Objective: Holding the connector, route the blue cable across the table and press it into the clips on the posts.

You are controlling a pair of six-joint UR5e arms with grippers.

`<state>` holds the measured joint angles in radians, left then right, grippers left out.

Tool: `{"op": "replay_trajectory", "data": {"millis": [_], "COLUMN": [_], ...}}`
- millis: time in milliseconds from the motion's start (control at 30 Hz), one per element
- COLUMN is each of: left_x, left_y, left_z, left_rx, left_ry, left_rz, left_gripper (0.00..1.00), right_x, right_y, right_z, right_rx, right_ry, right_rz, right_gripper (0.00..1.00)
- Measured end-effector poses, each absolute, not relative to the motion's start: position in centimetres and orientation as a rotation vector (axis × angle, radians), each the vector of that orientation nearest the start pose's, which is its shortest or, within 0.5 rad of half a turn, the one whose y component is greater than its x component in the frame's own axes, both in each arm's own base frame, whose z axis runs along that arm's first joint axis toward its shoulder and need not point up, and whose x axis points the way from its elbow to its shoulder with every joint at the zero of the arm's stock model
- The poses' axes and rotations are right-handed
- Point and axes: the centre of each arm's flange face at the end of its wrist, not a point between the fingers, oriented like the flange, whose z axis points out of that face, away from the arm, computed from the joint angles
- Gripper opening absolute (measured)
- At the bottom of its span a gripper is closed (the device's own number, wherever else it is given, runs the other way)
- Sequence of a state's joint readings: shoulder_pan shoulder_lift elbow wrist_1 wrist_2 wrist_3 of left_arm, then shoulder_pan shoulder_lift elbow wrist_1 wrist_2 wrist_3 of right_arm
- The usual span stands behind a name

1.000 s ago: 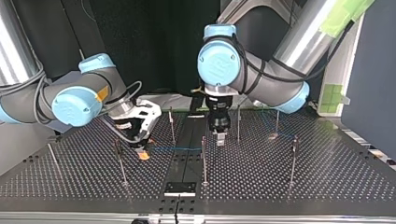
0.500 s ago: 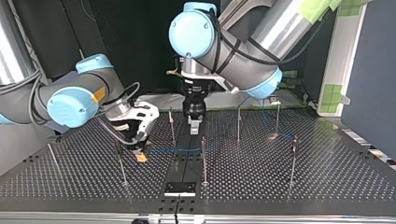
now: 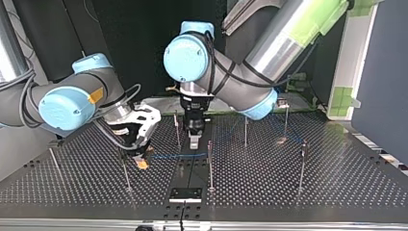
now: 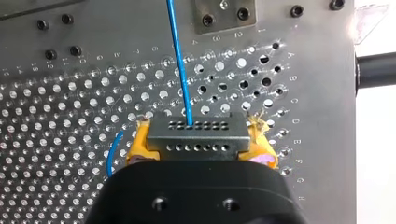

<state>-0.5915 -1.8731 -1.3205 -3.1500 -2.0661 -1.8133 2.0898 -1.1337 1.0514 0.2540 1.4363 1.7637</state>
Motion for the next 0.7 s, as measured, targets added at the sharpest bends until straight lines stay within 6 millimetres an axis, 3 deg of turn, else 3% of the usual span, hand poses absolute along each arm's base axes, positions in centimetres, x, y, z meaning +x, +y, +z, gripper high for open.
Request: {"op": "replay_trajectory", "data": {"millis": [400,700], "left_x": [47.4,48.3], "left_y": [-40.2,-41.2], "left_z": [48.1,45.2], "left_rx": [-0.118,-0.073], "left_ry": [1.559,1.628], "left_rz": [-0.278,-0.279], "left_gripper": [1.0,1.0], "right_x": [44.7,44.6], "right_y": [-49.5,-49.6], "right_z": [46.5,46.5], "right_rx": [-2.371,-2.365], "right_ry": [1.517,1.516], "right_rz": [-2.229,-2.229], "right_gripper": [0.0,0.0]}}
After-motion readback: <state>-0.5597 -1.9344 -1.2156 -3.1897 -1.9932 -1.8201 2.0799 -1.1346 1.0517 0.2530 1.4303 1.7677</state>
